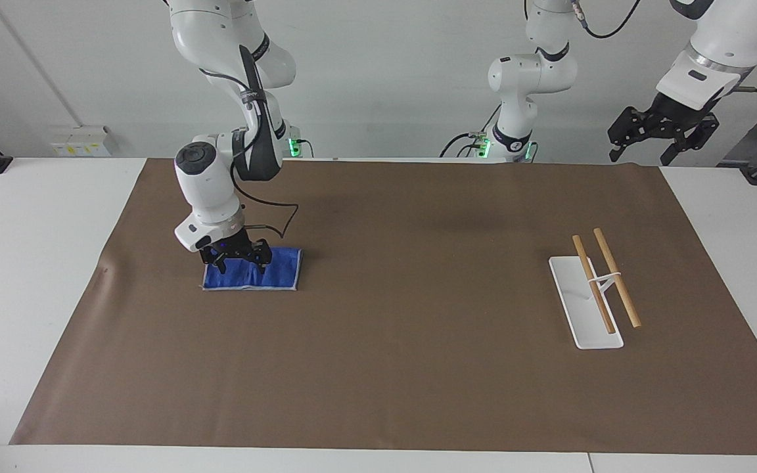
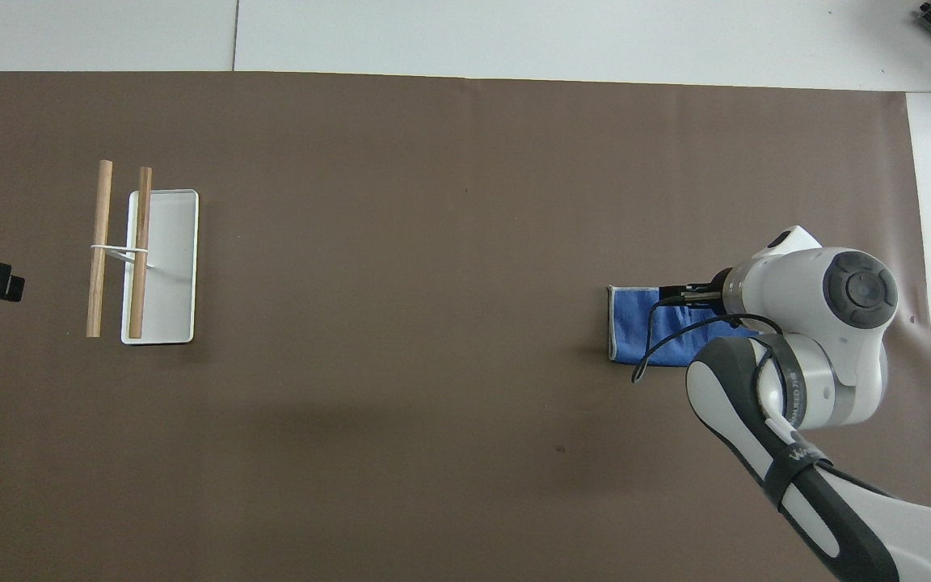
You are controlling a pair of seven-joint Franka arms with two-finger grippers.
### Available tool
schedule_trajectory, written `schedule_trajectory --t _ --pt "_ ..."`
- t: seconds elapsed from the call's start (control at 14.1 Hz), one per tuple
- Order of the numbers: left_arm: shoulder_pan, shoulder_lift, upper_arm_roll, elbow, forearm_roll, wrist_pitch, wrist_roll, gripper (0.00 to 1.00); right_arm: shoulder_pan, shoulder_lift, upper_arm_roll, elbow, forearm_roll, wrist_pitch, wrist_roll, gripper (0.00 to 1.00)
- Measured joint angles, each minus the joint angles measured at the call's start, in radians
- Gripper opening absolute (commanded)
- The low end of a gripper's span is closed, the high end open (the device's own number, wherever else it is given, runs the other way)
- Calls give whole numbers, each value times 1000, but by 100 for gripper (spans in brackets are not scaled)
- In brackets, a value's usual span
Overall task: Right arm passes towel to left arm to hang
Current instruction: 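Reach the right gripper down to the blue towel, then close the right gripper on the blue towel's edge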
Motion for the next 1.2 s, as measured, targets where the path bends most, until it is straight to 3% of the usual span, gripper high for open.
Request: schedule_trajectory --t 0.21,0.78,0.85,0.92,0.99,1.13,1.2 --pt "0 0 0 0 0 0 0 100 2 5 0 -64 0 84 0 100" --pt "0 0 0 0 0 0 0 100 3 5 0 -89 0 88 0 100" --pt "0 0 0 0 0 0 0 100 4 5 0 -90 0 88 0 86" --pt "0 0 0 0 0 0 0 100 5 5 1 -92 0 88 0 57" --pt "0 0 0 0 0 0 0 100 7 5 1 -93 0 88 -1 38" --pt "0 0 0 0 0 0 0 100 8 -1 1 -93 0 90 -3 8" --pt "0 0 0 0 0 0 0 100 8 -5 1 -93 0 90 -3 0"
